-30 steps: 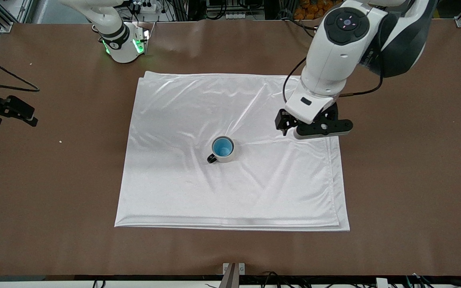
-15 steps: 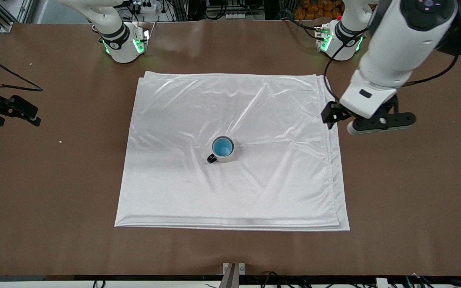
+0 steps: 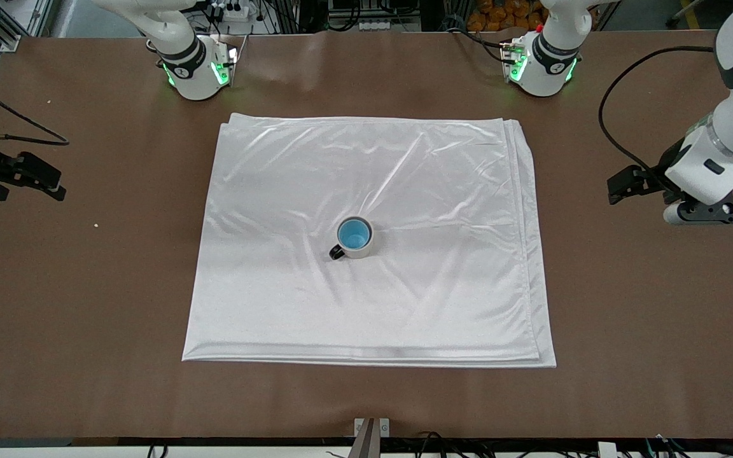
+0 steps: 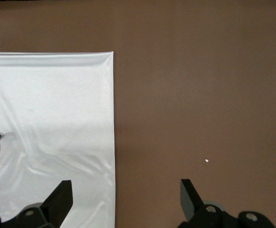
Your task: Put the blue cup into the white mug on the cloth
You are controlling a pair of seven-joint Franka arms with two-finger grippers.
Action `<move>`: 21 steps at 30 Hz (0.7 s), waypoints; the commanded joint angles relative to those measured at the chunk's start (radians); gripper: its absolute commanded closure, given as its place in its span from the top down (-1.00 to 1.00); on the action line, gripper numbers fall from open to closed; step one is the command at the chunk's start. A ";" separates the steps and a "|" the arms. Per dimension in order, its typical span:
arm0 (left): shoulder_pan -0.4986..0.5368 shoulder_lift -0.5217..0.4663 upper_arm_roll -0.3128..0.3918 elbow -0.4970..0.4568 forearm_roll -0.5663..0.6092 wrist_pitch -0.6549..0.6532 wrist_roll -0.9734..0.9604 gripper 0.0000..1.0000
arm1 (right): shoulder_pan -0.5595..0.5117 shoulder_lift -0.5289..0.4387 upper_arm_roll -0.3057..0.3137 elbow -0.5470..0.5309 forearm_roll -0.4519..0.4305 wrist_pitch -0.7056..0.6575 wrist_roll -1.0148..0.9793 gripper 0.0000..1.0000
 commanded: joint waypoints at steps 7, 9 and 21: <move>0.037 -0.141 -0.008 -0.161 -0.017 0.098 0.080 1.00 | 0.004 -0.019 -0.006 -0.018 0.017 0.007 -0.011 1.00; 0.035 -0.161 -0.006 -0.178 -0.014 0.119 0.080 1.00 | 0.004 -0.021 -0.006 -0.018 0.017 0.005 -0.011 1.00; 0.044 -0.184 0.006 -0.146 0.016 0.110 0.125 1.00 | 0.004 -0.019 -0.006 -0.018 0.015 0.005 -0.011 1.00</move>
